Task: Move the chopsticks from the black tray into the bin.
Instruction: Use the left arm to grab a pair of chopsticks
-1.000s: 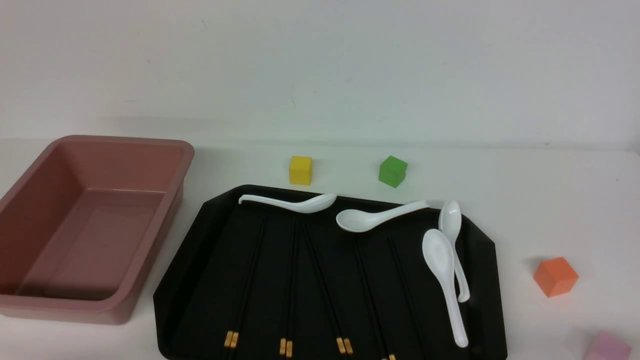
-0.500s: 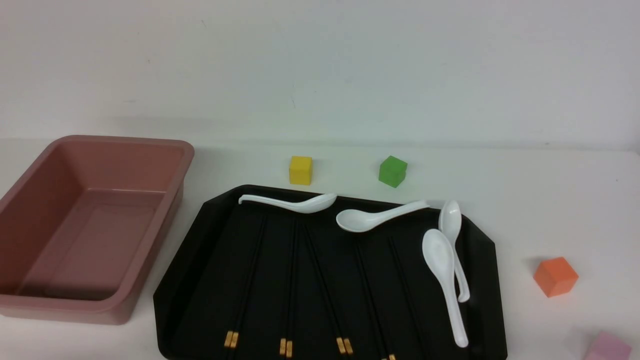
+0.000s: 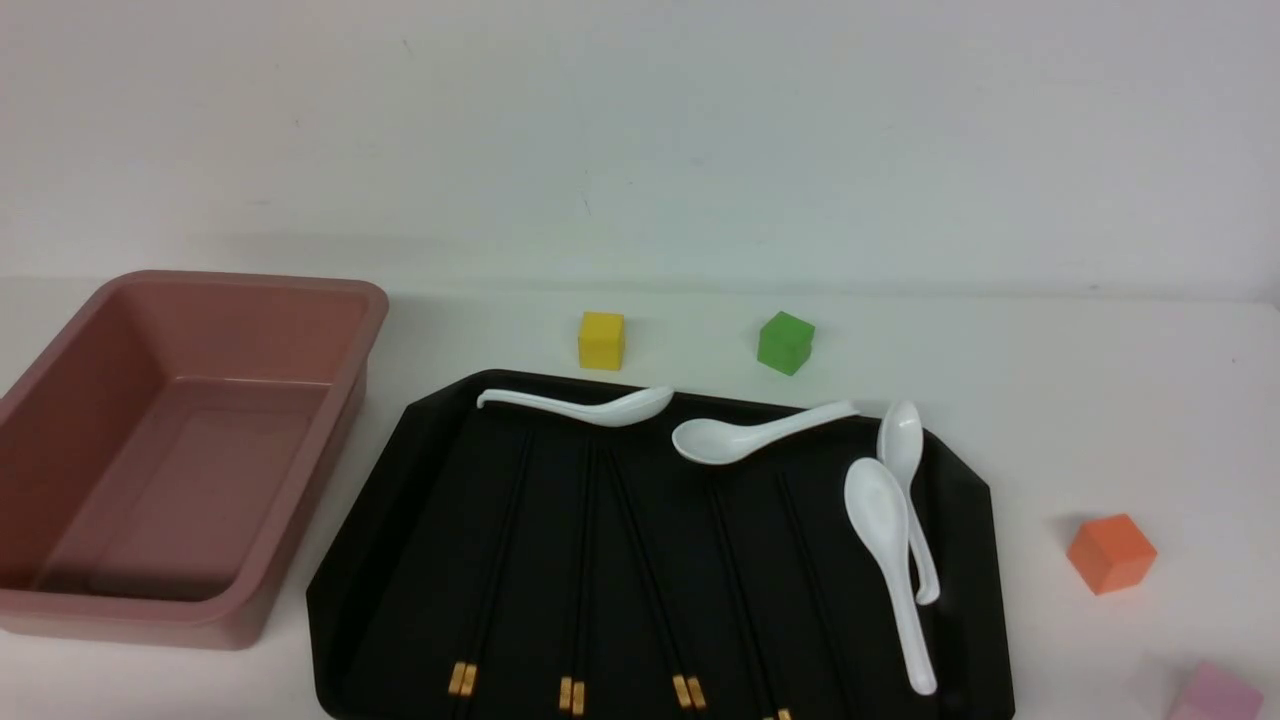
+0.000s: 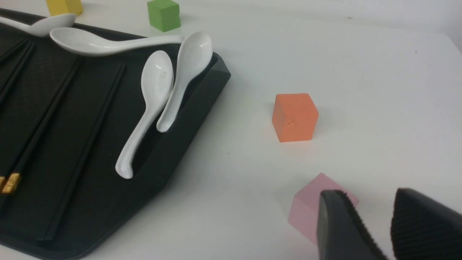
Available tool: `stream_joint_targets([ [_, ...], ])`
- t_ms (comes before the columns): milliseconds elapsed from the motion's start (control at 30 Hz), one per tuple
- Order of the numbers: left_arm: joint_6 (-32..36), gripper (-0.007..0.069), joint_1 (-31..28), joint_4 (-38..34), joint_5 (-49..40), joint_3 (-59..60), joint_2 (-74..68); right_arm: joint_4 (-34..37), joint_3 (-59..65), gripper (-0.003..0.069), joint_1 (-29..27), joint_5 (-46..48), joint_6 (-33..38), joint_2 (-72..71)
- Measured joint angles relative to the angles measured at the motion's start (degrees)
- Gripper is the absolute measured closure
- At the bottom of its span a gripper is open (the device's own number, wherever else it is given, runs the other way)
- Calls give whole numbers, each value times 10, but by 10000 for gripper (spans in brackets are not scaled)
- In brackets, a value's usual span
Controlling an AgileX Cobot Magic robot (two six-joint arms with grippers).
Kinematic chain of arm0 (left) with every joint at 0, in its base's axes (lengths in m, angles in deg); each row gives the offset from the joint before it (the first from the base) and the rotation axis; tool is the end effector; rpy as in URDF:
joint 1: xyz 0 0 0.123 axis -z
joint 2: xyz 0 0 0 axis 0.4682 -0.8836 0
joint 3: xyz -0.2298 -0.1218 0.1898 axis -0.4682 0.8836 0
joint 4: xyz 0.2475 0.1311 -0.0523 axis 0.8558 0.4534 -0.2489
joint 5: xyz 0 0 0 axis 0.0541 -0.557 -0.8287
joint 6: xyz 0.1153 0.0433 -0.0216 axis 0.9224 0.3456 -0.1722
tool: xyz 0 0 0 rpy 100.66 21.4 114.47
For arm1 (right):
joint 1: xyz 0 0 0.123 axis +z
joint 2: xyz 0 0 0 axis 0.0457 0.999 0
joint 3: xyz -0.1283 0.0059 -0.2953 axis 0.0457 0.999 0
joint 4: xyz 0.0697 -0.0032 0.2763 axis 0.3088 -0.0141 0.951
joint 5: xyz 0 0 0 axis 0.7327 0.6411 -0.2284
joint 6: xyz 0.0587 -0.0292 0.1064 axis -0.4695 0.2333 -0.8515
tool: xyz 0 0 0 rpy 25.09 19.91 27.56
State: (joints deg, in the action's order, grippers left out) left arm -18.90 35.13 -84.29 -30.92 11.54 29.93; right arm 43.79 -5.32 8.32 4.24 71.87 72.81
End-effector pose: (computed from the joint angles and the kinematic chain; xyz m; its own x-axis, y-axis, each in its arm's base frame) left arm 0.0772 -0.0306 0.1614 -0.3862 -0.4731 -0.7918 0.0907 0.8348 -0.5431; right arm 0.0817 0.0052 0.1646 -0.2798 -0.0302 -0.9596 -0.0771 0.9970 -0.0089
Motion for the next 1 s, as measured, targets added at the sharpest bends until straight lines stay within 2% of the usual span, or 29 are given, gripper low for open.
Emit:
stream_joint_targets([
  [100,-43,386,0,-102,5,0,0,-1,0,417,0,0,0,0],
  [167,-78,386,0,-208,18,0,0,-1,0,417,0,0,0,0],
  [333,-95,386,0,-351,58,0,0,-1,0,417,0,0,0,0],
  [633,-99,386,0,-378,75,0,0,-1,0,417,0,0,0,0],
  [800,-105,386,0,-435,106,-7,0,-1,0,417,0,0,0,0],
  [900,-87,398,0,-445,114,-41,0,-1,0,417,0,0,0,0],
  [1000,-30,480,0,-438,113,-123,-18,-1,0,417,0,0,0,0],
])
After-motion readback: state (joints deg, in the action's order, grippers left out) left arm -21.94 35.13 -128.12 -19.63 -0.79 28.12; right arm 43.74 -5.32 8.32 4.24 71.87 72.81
